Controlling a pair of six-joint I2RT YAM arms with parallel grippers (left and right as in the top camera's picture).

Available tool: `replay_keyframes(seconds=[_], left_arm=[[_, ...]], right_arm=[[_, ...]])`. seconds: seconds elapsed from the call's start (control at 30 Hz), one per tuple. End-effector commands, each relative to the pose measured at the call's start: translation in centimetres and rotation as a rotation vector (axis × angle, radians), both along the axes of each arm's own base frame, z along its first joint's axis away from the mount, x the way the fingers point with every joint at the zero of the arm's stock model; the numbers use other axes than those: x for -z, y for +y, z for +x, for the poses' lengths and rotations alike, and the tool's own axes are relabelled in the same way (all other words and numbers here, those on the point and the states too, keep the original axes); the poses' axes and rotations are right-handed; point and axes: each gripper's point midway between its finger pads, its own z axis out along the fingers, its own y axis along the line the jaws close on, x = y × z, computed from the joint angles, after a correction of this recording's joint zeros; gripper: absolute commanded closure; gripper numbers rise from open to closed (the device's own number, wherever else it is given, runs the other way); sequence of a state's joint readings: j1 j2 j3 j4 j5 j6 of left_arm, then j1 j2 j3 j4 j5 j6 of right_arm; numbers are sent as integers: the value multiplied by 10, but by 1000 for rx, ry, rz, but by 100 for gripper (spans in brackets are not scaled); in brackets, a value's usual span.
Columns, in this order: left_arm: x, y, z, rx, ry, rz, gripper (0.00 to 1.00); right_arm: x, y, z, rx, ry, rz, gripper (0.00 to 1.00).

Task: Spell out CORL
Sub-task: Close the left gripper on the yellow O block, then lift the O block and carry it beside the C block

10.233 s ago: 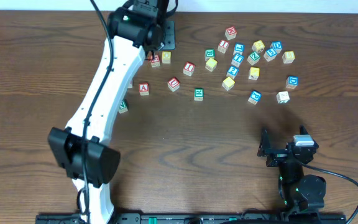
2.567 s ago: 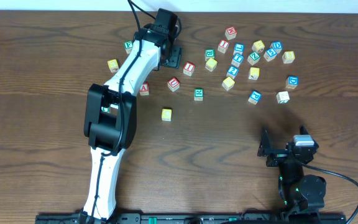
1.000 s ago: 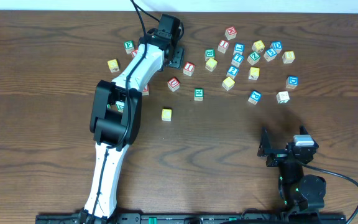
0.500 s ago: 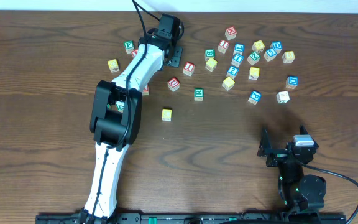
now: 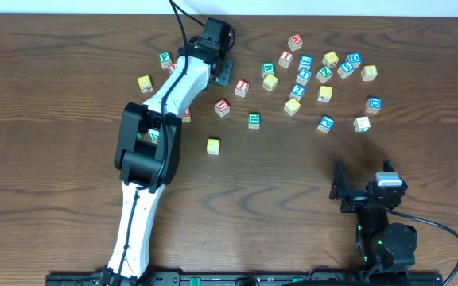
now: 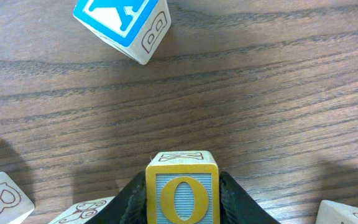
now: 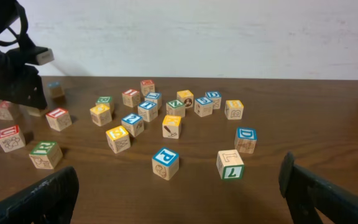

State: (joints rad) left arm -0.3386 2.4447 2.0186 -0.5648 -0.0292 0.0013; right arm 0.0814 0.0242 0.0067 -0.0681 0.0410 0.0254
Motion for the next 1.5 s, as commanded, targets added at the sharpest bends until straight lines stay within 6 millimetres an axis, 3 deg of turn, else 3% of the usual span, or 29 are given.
replay_keyframes(seconds=[0.0,0.3,0.43,0.57,0.73,0.77,0.8,0.9,0.97,1.13,1.33,1.47], left_arm=[[-7,-2,6,4,-20,4,71],[-7,-2,5,4,-19,5,75],[-19,-2,5,4,-32,0,75],[-60,-3,9,3,-98,-23,75],[-129,-2,3,1,-192,-60,76],[-154,0,-5,1,-212,-68,76],[-166,1,-10,-6,-218,-75,76],[-195,6,-33,-33,-200,-110,76],[-203,-2,-54,3,-143,-170,77],[-189,-8,-91,22,16,-206,92],[-148,-31,-129,80,144,-155,92],[-134,-38,-149,66,138,-138,92]], right_arm=[[0,-1,0,6,0,-4,1],[0,-1,0,6,0,-4,1],[0,-2,0,6,0,-4,1],[0,-1,0,6,0,-4,1],[0,-2,0,6,0,-4,1],[0,-1,0,6,0,-4,1],[0,-1,0,6,0,-4,1],[0,-1,0,6,0,-4,1],[0,-2,0,6,0,-4,1],[0,-2,0,6,0,-4,1],[0,-1,0,6,0,-4,1],[0,-1,0,6,0,-4,1]])
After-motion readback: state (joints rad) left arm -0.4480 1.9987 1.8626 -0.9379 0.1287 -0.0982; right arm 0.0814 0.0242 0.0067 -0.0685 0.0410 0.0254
